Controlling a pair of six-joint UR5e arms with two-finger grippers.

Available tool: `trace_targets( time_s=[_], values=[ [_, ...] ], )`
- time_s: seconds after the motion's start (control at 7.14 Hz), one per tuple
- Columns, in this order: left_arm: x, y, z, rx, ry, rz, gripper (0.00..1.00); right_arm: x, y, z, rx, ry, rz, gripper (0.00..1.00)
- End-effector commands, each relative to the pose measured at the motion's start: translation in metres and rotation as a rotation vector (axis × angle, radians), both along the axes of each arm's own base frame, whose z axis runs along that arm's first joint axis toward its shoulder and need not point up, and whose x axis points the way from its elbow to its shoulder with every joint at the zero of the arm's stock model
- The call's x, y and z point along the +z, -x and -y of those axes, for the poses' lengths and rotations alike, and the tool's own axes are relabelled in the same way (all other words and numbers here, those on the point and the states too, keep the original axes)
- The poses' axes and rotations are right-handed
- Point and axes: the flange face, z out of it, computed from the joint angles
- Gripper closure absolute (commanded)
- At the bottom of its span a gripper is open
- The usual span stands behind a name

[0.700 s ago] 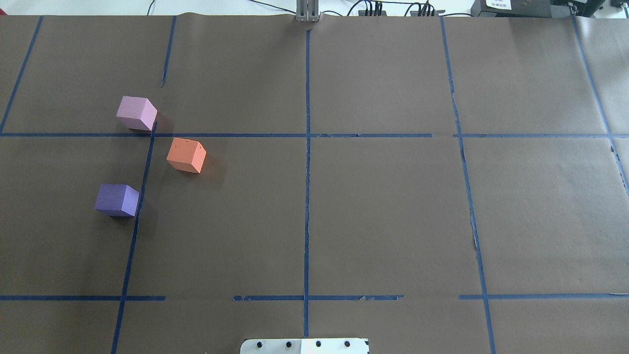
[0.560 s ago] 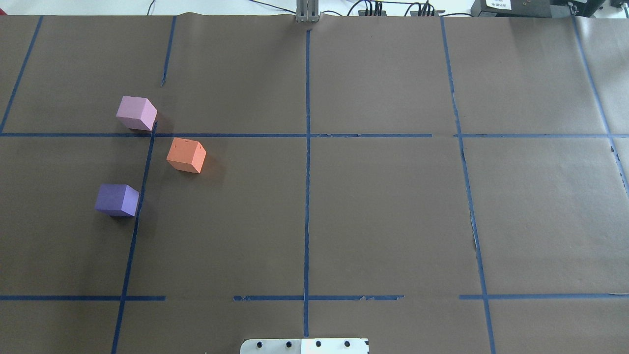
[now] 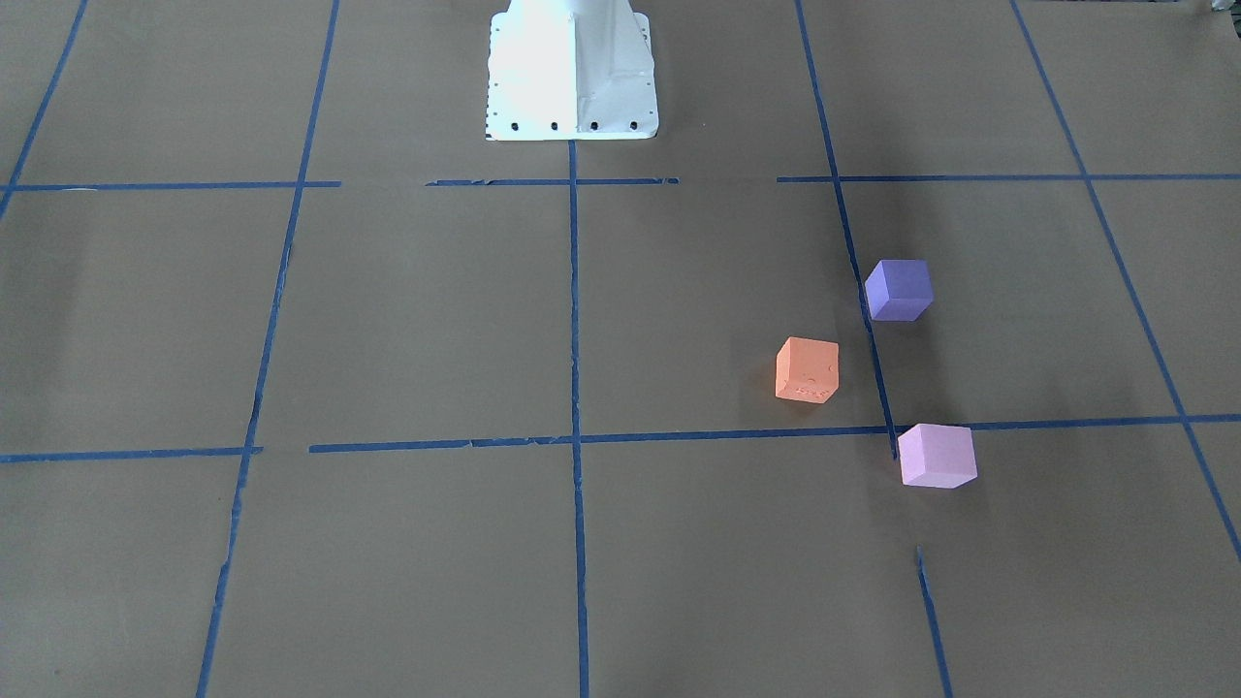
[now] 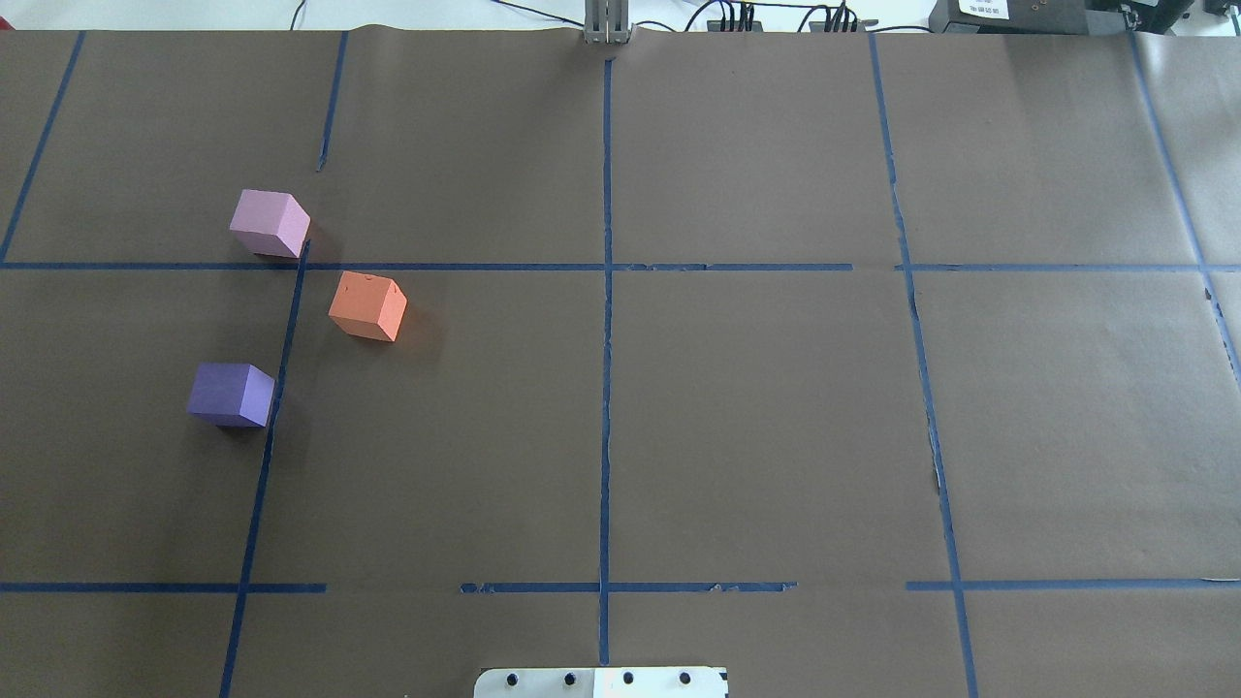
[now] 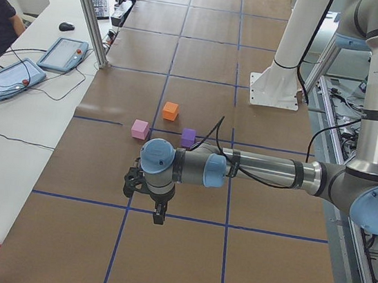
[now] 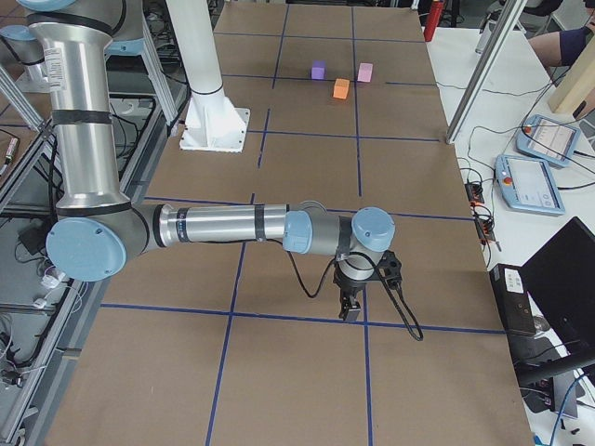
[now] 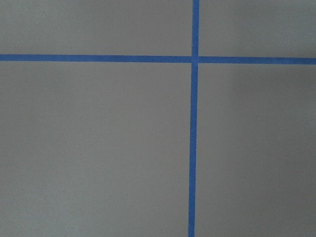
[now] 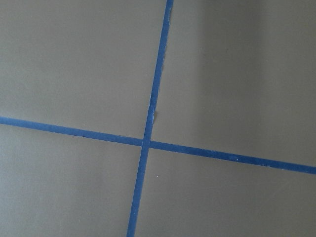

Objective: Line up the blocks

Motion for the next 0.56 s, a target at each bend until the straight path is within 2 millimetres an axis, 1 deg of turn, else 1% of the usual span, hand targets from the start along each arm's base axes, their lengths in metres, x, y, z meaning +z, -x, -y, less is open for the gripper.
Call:
trace_targets(
  time_s=[0.0, 0.14, 0.28, 0.42],
  values=[
    [-0.005, 0.000, 0.005, -0.007, -0.005, 0.005, 0.00, 0.000, 0.000, 0.000, 0.000, 0.000, 0.000, 0.00],
    [-0.010, 0.000, 0.010, -0.009, -0.012, -0.004, 0.00, 0.000, 0.000, 0.000, 0.000, 0.000, 0.000, 0.00],
    [-0.031, -0.001, 0.030, -0.007, -0.058, 0.004, 0.00, 0.000, 0.000, 0.000, 0.000, 0.000, 0.000, 0.00],
    [-0.061, -0.007, 0.055, -0.010, -0.083, 0.003, 0.00, 0.000, 0.000, 0.000, 0.000, 0.000, 0.000, 0.00]
  ],
)
